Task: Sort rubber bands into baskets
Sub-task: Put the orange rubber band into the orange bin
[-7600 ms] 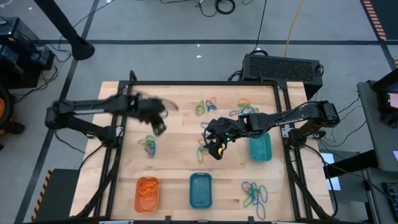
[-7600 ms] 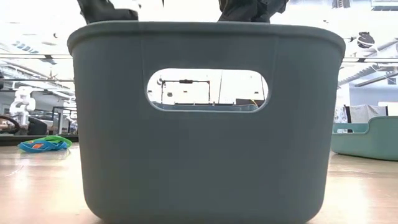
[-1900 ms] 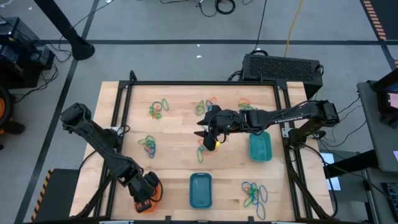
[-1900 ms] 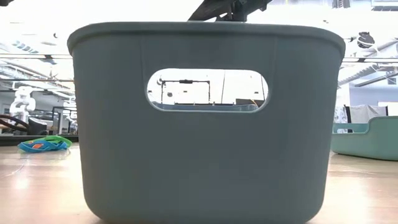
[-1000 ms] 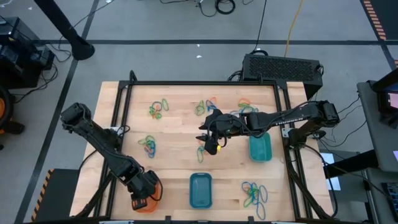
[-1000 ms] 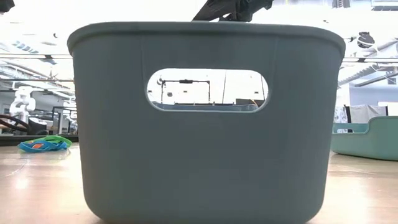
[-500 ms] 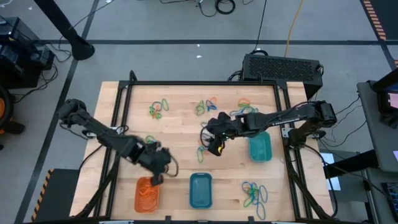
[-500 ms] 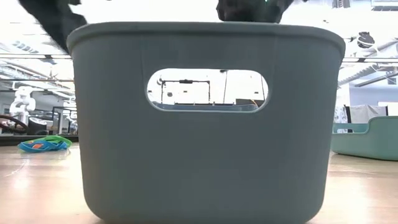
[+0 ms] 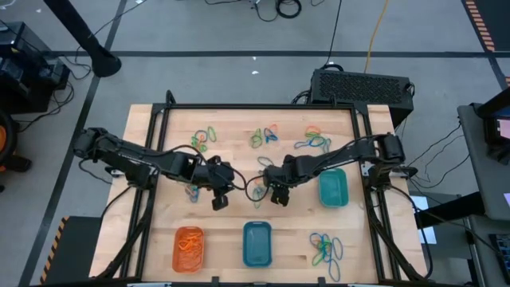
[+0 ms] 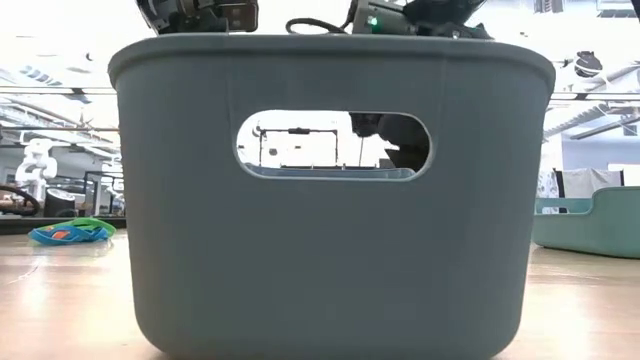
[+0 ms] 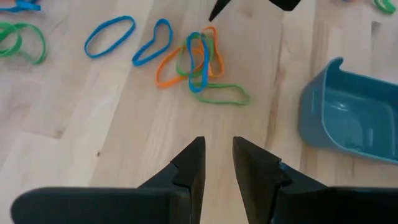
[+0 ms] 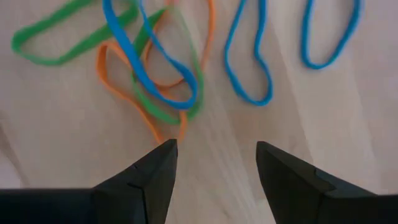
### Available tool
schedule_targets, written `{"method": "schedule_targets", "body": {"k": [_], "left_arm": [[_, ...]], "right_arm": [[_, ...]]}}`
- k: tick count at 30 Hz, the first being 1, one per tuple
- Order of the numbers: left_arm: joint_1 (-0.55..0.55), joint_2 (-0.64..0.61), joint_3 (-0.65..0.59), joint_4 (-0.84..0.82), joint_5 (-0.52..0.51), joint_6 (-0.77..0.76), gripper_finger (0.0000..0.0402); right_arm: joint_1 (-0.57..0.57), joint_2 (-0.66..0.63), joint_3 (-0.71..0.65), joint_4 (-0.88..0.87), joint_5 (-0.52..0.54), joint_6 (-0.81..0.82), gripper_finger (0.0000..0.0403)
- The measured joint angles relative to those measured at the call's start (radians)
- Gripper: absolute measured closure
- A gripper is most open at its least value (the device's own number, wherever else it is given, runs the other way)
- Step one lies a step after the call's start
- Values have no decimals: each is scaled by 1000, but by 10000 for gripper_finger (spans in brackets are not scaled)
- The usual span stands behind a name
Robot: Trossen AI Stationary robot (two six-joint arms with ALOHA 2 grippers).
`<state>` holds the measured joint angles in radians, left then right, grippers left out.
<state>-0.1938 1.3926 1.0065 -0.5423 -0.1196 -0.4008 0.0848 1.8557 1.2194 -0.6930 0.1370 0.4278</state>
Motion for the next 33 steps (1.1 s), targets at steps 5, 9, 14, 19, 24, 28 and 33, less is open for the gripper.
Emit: {"method": "schedule_targets", "body": {"k": [5,9,14,19,24,28,33], "left_arm": [[-1,0,0,1,3,31,313],[-1,0,0,2,4,43,313],[0,0,0,2,3,43,313],[0,0,0,2,-9,43,313],[5,0,0,2,-13,43,313],[6,0,0,-28,-15,27,313],[-12,-5,0,-156,-16,-31,313]], "right_arm": [[3,15,0,7,-33,-8,193],[2,15,-10,30,-49,-27,193],[0,15,-99,192,-115,-7,193],[-11,8,-183,294,-112,64,194],[-11,8,-204,343,-103,58,239],[-13,9,-206,354,-104,62,329],[-13,-36,-207,286,-147,59,392]]}}
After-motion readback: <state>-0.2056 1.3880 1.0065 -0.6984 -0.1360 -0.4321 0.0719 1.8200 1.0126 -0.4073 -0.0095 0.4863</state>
